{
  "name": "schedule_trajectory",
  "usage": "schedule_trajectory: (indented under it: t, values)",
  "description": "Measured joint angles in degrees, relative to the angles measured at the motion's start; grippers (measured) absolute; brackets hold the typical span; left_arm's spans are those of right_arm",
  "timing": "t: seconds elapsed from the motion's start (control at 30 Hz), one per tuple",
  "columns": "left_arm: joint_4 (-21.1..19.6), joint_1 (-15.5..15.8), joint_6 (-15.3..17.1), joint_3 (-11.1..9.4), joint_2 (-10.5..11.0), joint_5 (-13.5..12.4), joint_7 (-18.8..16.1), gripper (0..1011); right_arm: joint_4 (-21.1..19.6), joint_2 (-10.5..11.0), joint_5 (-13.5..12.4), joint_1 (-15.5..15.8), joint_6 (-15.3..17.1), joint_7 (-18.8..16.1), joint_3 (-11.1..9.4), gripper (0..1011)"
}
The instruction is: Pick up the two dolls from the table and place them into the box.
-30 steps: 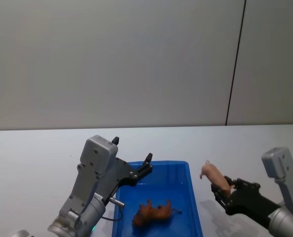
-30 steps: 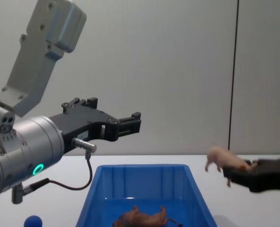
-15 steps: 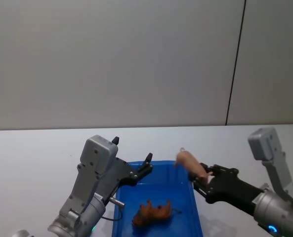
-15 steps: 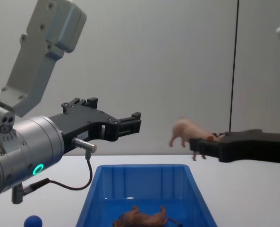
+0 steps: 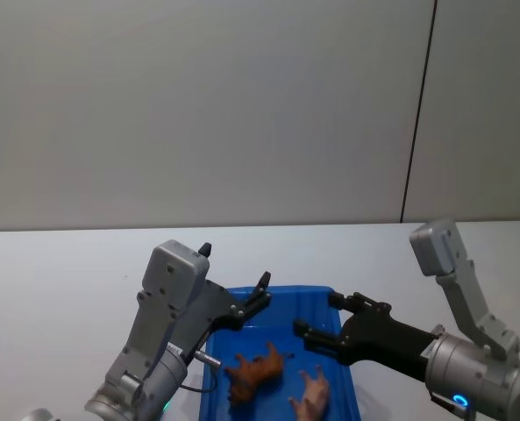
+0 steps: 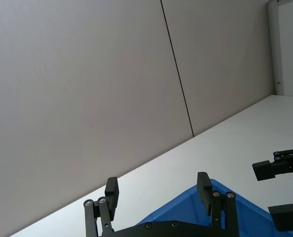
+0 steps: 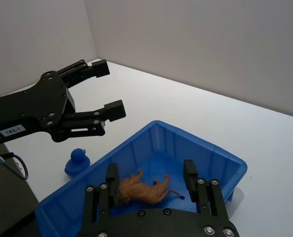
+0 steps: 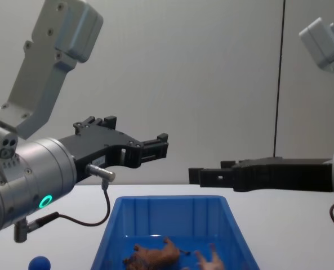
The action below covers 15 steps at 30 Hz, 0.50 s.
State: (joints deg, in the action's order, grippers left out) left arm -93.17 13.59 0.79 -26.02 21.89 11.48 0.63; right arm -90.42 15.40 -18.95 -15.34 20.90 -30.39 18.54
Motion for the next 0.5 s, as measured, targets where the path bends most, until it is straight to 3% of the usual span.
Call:
schedule_trajectory:
  t: [0.27, 0.5]
  values:
    - [0.0, 0.0, 0.0, 0.0, 0.0, 0.0, 0.0, 1002, -0.2, 1.0, -0.2, 0.3, -1.7, -0.2, -0.4, 984]
    - [0.0, 0.0, 0.0, 0.0, 0.0, 0.0, 0.0, 1002, -1.1, 3.5, -0.6, 2.1, -4.5, 0.8, -1.8, 1001]
